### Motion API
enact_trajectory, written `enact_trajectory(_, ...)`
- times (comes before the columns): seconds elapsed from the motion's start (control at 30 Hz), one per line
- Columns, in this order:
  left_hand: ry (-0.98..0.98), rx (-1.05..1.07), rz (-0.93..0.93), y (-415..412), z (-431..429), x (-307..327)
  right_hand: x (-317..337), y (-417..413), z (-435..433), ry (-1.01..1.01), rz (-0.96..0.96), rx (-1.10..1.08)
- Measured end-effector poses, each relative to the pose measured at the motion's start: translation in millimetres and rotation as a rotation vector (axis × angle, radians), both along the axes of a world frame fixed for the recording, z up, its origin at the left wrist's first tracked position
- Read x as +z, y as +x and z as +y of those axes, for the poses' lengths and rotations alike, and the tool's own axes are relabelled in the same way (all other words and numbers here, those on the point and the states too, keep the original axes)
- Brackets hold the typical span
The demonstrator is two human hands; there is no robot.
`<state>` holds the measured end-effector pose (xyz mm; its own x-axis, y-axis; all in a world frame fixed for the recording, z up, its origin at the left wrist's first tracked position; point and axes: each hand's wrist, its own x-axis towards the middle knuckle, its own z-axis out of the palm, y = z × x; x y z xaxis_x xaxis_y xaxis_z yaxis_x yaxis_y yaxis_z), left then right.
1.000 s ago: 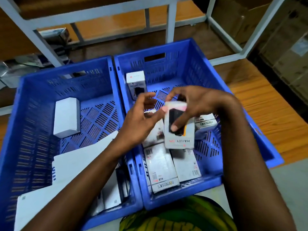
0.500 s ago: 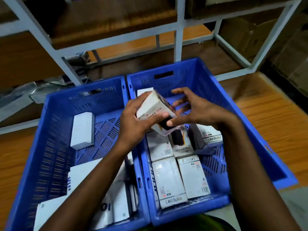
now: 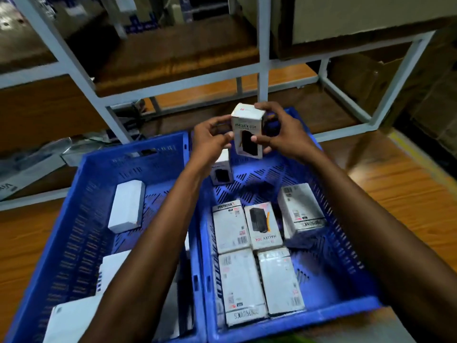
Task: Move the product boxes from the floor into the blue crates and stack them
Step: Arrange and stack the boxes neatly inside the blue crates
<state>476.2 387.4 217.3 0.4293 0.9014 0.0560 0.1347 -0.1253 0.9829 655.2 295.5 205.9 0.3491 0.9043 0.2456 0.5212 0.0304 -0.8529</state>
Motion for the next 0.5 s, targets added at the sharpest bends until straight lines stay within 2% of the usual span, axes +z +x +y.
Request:
enact_trajectory(0.1, -0.011, 0.047, -0.015, 9.8, 3.4, -2.7, -5.1, 4.3, 12.2, 0.031, -0.216, -0.044)
enact_trajectory(0.17, -0.020, 0.081, 0.004, 16.0, 7.3, -8.8, -10.2, 8.7, 23.5, -0.016, -0.298, -0.042)
enact_trajectory(0.4, -0.175, 0.200, 0.212, 26.0, 23.9, -45.1, -34.6, 17.3, 66.4, -0.308, -0.416, 0.110)
enact_trajectory(0.5, -0.156, 0.197, 0.315, 20.6, 36.4, -54.6, -51.1, 17.4, 79.1, -0.318, -0.400, 0.145)
